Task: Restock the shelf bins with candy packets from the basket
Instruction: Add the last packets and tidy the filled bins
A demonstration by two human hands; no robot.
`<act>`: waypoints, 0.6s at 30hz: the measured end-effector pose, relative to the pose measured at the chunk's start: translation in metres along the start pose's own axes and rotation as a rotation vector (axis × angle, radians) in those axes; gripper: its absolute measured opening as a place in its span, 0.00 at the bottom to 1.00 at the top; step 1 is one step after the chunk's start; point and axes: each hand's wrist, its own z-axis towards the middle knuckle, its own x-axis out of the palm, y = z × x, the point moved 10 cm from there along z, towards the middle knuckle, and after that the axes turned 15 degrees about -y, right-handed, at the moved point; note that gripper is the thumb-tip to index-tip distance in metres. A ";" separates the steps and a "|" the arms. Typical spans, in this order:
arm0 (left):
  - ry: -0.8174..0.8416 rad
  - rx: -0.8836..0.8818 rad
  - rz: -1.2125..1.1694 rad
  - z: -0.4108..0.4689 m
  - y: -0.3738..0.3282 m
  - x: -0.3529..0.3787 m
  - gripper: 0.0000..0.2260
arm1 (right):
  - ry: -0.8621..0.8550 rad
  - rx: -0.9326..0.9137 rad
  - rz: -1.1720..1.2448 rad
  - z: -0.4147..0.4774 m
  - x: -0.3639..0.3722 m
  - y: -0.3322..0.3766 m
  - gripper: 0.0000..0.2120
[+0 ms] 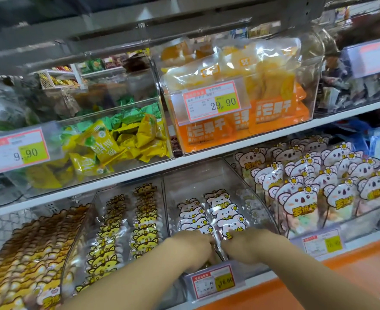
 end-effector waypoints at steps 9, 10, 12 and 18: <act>-0.569 0.037 -0.089 -0.053 0.020 -0.039 0.19 | -0.427 -0.132 0.128 -0.029 -0.081 0.039 0.17; -0.686 0.002 -0.180 -0.075 0.030 -0.045 0.17 | -0.459 -0.154 0.165 -0.037 -0.088 0.055 0.16; -0.871 -0.127 -0.327 -0.123 0.059 -0.041 0.15 | -0.510 -0.241 0.240 -0.052 -0.094 0.090 0.15; -1.096 -0.518 -0.353 -0.241 0.155 0.019 0.13 | -0.476 -0.439 0.422 -0.083 -0.073 0.219 0.13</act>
